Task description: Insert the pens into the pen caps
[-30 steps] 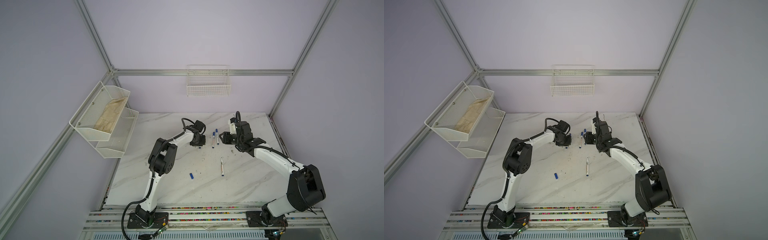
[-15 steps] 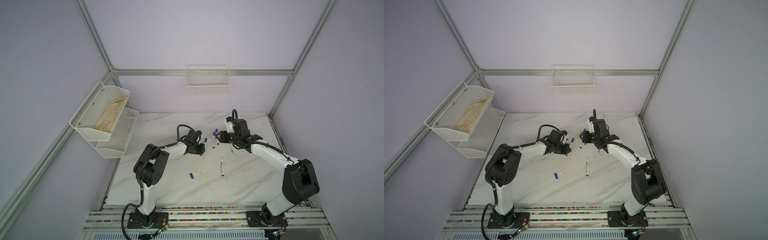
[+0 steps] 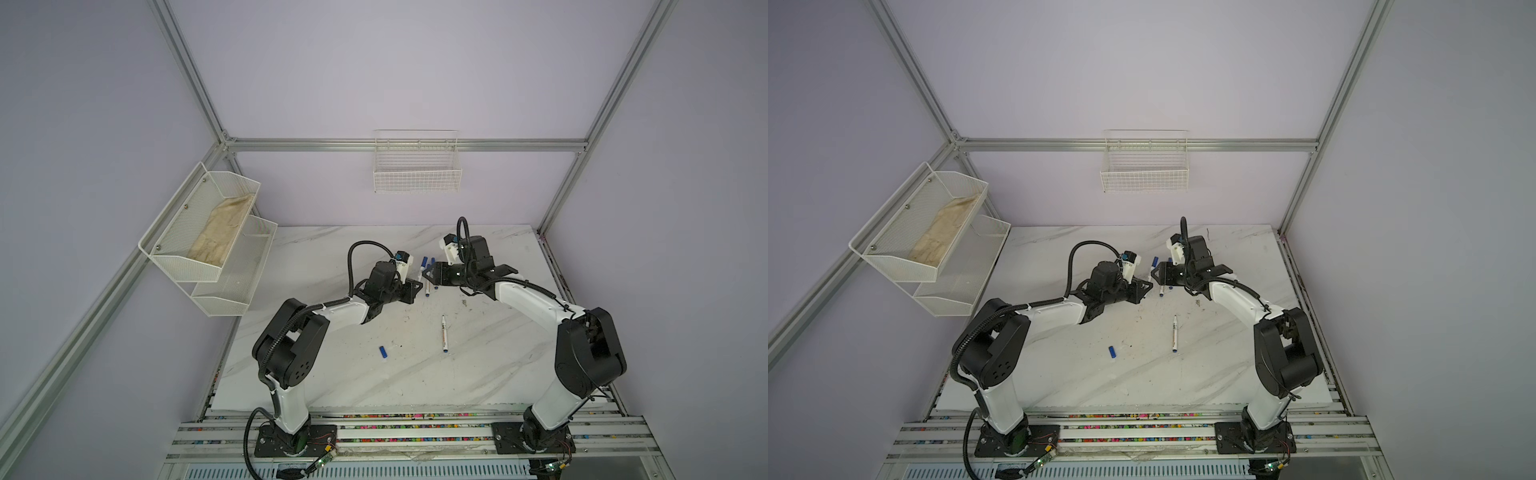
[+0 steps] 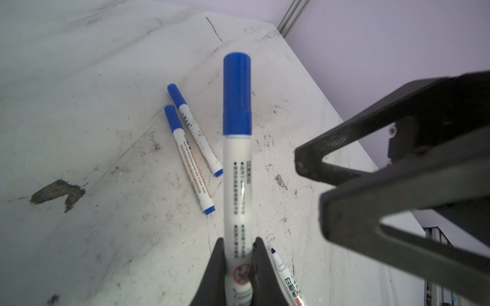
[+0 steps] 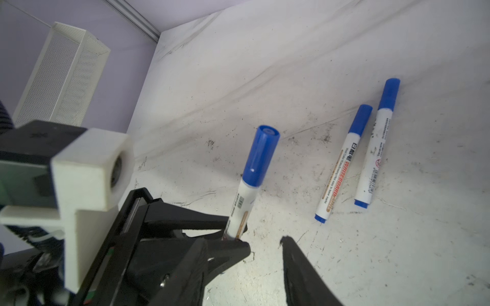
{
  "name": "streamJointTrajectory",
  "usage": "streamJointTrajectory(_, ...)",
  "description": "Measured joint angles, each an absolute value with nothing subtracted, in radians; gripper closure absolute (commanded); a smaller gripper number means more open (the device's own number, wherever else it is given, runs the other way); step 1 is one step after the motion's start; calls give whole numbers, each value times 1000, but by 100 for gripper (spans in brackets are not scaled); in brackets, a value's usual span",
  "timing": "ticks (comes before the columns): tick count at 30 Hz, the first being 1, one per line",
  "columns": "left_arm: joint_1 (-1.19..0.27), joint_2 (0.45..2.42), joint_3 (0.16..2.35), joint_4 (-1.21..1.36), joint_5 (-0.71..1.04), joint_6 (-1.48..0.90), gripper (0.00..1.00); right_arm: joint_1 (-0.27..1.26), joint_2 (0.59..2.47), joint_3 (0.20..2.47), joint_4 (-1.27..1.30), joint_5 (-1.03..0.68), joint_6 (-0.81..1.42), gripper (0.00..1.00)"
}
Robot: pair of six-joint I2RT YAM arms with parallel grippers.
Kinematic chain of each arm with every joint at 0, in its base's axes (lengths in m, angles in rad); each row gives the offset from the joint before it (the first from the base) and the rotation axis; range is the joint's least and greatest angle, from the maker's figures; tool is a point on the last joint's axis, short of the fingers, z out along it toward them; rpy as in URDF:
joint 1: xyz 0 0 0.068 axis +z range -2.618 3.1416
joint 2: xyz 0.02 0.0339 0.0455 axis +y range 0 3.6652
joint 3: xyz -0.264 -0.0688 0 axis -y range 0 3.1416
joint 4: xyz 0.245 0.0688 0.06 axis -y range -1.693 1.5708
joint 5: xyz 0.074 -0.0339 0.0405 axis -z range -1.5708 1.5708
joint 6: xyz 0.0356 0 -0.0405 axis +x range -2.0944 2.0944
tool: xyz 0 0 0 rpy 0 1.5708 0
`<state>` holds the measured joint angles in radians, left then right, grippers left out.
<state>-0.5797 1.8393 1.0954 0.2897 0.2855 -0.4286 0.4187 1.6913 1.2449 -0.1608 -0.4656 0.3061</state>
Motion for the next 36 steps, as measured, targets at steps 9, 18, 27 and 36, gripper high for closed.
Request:
streamJointTrajectory(9,-595,1839,1095,343,299,-448,100,416,1723,1253,-161,-490,307,59)
streamJointTrajectory(18,-610,1839,1084,385,313,-464,100,416,1734,1270,-161,-500,308,79)
streamJointTrajectory(27,-611,1839,1050,445,312,-493,74,417,1734,1270,-160,-513,337,91)
streamJointTrajectory(36,-610,1836,1000,495,323,-514,58,403,1749,1327,-178,-386,352,94)
